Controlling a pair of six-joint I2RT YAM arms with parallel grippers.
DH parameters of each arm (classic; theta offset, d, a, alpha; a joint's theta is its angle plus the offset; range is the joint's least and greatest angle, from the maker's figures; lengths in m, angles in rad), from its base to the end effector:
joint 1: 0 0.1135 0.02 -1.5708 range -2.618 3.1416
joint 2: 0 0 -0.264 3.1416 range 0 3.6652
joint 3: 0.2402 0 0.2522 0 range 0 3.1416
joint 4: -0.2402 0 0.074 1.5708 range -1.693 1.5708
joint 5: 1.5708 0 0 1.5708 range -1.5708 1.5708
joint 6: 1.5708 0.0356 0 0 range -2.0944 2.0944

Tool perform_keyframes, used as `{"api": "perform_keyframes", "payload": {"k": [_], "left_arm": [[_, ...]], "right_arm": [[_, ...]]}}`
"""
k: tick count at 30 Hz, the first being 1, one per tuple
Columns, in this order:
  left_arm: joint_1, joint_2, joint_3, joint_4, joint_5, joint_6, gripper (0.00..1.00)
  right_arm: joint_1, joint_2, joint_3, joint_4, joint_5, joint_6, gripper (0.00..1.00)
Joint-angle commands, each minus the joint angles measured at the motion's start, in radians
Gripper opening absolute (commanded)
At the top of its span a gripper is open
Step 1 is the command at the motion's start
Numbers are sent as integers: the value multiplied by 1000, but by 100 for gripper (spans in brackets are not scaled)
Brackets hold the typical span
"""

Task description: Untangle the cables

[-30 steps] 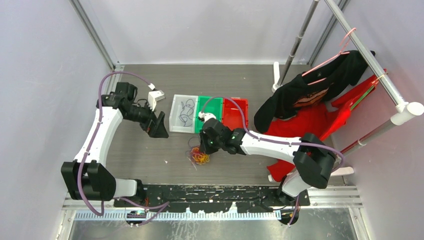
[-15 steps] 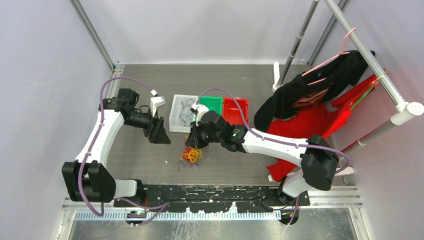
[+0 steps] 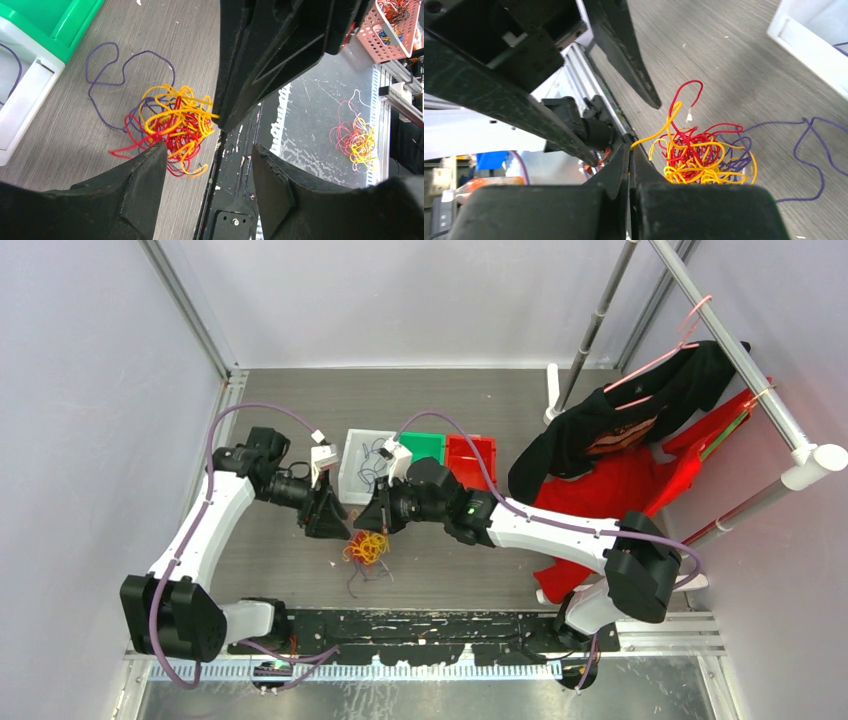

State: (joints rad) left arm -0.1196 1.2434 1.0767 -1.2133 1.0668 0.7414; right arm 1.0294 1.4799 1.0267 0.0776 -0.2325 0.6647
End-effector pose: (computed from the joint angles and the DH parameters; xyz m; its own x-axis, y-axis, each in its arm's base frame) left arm 0.1987 -0.0553 0.2925 -0.5687 0.3968 -0.7205 0.8224 0.2599 -0.5060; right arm 0.1700 0.2987 0.2832 -0.7313 -0.0514 -0.6801 -0.6267 0.4440 0.6404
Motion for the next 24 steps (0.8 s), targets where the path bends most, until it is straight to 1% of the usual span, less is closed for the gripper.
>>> {"api": "perform_keyframes", "payload": {"k": [1, 3, 5, 6, 10, 12, 13, 16, 19, 21, 22, 23, 24], "left_arm": [[-5, -19, -2, 29, 64, 23, 60], [-5, -19, -10, 32, 79, 18, 54], [-4, -26, -23, 42, 91, 2, 45], [-5, -31, -30, 49, 94, -8, 40], [-4, -63, -48, 79, 72, -32, 13], [-5, -80, -49, 89, 39, -44, 2], [-5, -90, -49, 97, 21, -56, 0], [-3, -121, -58, 121, -55, -81, 0], [-3, -144, -77, 180, -157, -151, 0], [-2, -156, -87, 205, -182, -186, 0], [-2, -161, -94, 218, -175, -196, 6], [-2, -168, -103, 228, -151, -220, 27], [-1, -172, -113, 231, -113, -231, 43]], "right_arm": [[2, -41, 24, 152, -83, 72, 1], [1, -41, 9, 195, -96, 100, 1], [0, -41, -2, 227, -98, 124, 1], [0, -41, -8, 240, -99, 134, 1], [-5, -50, -33, 279, -90, 164, 1], [-10, -60, -42, 264, -75, 163, 1], [-15, -69, -49, 252, -68, 161, 1], [-28, -103, -80, 223, -43, 154, 1], [-38, -146, -108, 179, -24, 141, 1], [-45, -168, -125, 176, -24, 141, 1], [-47, -174, -128, 174, -28, 143, 1], [-49, -177, -128, 177, -31, 145, 1], [-50, -176, -125, 183, -39, 153, 1]]}}
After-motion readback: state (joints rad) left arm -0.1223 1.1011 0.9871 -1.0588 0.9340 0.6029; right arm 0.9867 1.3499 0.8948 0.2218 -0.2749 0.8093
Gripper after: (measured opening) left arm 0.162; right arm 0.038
